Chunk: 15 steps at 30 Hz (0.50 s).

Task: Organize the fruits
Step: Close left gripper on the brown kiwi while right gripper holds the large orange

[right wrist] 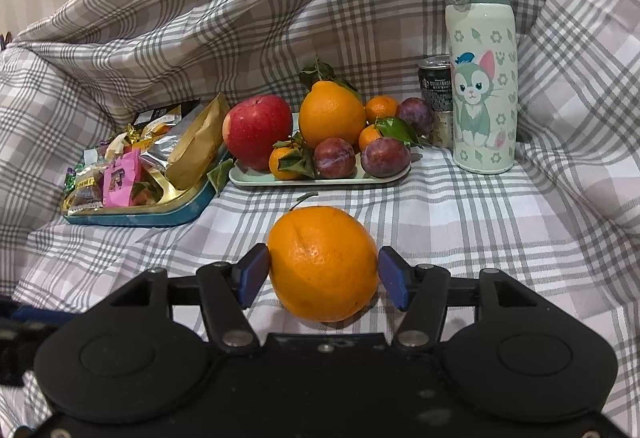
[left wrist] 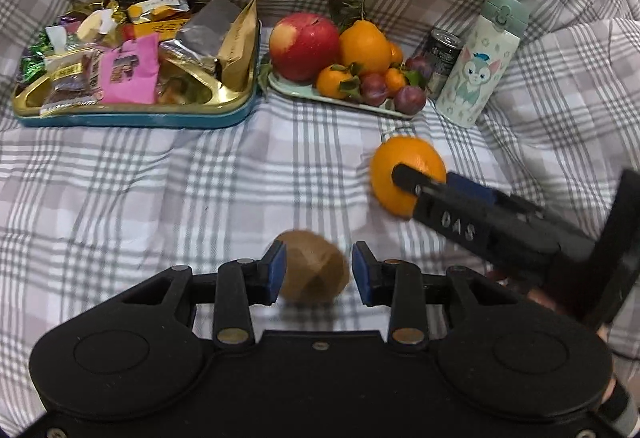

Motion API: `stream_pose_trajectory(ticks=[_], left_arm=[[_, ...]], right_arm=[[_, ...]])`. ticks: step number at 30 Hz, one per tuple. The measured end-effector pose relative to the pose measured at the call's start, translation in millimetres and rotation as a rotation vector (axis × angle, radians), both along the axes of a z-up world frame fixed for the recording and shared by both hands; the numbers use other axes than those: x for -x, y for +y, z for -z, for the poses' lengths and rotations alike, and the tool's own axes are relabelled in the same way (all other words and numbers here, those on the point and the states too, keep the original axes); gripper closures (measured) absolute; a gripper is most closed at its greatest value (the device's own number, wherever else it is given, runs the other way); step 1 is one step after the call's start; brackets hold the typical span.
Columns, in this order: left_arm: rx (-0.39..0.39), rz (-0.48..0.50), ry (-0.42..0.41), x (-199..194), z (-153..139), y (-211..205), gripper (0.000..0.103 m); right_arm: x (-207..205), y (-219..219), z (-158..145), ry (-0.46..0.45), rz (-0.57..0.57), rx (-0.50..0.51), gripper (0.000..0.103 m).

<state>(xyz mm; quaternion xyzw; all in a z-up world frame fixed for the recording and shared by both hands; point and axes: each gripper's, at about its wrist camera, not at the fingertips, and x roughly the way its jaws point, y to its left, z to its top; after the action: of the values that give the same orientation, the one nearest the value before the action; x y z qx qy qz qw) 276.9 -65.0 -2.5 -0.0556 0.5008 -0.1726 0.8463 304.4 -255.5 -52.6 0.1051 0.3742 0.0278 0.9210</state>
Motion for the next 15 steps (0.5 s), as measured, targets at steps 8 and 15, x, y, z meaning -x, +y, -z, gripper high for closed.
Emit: stream_pose_trajectory(ticks=[8,15], left_arm=[[-0.063,-0.012,0.01,-13,16,-11,0.059],[-0.05,0.027,0.015,4,20,12,0.051]], right_arm=[[2,-3,2,-0.001,0.003,-0.024,0.042],[3,-3,2,0.002,0.004,-0.029,0.042]])
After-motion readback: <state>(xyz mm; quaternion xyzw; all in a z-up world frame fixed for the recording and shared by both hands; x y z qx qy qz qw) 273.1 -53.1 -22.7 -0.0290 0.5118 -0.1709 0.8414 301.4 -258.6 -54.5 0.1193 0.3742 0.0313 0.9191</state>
